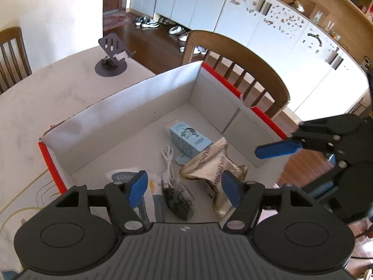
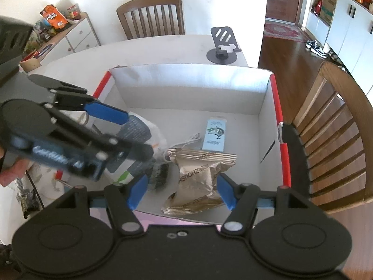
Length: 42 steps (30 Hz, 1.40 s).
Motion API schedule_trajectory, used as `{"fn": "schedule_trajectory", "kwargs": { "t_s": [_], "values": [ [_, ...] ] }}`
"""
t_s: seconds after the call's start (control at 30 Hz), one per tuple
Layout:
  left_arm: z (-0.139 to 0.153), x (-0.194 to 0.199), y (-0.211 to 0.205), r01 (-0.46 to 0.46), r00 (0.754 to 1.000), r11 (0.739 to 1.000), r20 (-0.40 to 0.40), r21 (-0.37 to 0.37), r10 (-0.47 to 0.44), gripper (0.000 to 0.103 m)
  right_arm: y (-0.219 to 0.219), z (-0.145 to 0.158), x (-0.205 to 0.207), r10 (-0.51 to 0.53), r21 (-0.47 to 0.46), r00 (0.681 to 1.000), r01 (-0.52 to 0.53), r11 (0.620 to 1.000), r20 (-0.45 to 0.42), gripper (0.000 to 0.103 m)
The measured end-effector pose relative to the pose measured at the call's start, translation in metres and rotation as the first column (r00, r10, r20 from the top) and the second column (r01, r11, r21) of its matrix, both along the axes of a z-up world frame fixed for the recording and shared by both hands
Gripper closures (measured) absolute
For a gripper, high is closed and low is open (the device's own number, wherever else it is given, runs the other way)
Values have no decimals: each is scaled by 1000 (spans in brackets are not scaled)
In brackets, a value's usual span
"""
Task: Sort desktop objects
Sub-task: 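Lower into the box and open left tool on the cable while right tool releases the foil packet, then move both open tools back from the box toward the black snack packet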
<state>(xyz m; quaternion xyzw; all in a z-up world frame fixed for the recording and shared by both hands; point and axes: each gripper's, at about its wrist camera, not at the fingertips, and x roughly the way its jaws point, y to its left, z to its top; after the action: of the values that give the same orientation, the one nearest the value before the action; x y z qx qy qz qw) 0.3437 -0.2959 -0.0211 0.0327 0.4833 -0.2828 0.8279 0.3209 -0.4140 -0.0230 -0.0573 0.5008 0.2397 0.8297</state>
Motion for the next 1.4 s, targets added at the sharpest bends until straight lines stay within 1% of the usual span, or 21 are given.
{"fn": "schedule_trajectory", "kwargs": {
  "t_s": [0.03,0.13,0.2,0.27,0.37,0.47,0.5,0.53,0.57,0.6,0.73,1.03,1.23,1.4],
  "values": [
    [2,-4,1,1,1000,1000,7,-3,-1,34,0,1,-1,1,2,1000,-1,1000,3,37],
    [8,-13,7,-13,1000,1000,22,-14,13,28,1,4,-6,11,5,1000,-11,1000,9,37],
    [11,-19,12,-21,999,1000,31,-20,21,26,1,5,-9,17,7,1000,-17,1000,11,36],
    [13,-24,17,-33,999,999,42,-21,34,19,1,6,-13,21,11,1000,-21,1000,15,36],
    [17,-33,24,-48,997,998,58,-31,49,17,1,9,-19,29,25,999,-29,999,21,34],
    [20,-42,29,-57,996,997,73,-42,60,14,3,12,-25,47,34,998,-48,998,33,30],
    [21,-46,30,-60,995,997,81,-42,63,13,4,14,-28,51,35,998,-53,998,41,26],
    [22,-49,32,-62,994,997,87,-45,66,10,5,15,-31,54,38,997,-56,998,52,25],
    [23,-52,34,-67,993,997,93,-47,71,3,6,17,-33,55,41,997,-58,997,58,25],
    [24,-56,36,-71,992,996,99,-48,75,0,6,17,-35,56,43,997,-59,997,61,24],
    [26,-69,43,-81,990,996,115,-38,85,0,8,20,-42,53,59,996,-58,997,71,24],
    [35,-93,66,-108,986,992,120,-69,116,0,16,28,-61,41,70,994,-48,996,97,22],
    [48,-113,89,-139,979,987,139,-79,149,0,35,34,-81,40,75,993,-48,996,109,22],
    [55,-129,114,-131,978,988,152,-87,143,0,58,38,-99,23,92,994,-33,995,103,22]
  ]
}}
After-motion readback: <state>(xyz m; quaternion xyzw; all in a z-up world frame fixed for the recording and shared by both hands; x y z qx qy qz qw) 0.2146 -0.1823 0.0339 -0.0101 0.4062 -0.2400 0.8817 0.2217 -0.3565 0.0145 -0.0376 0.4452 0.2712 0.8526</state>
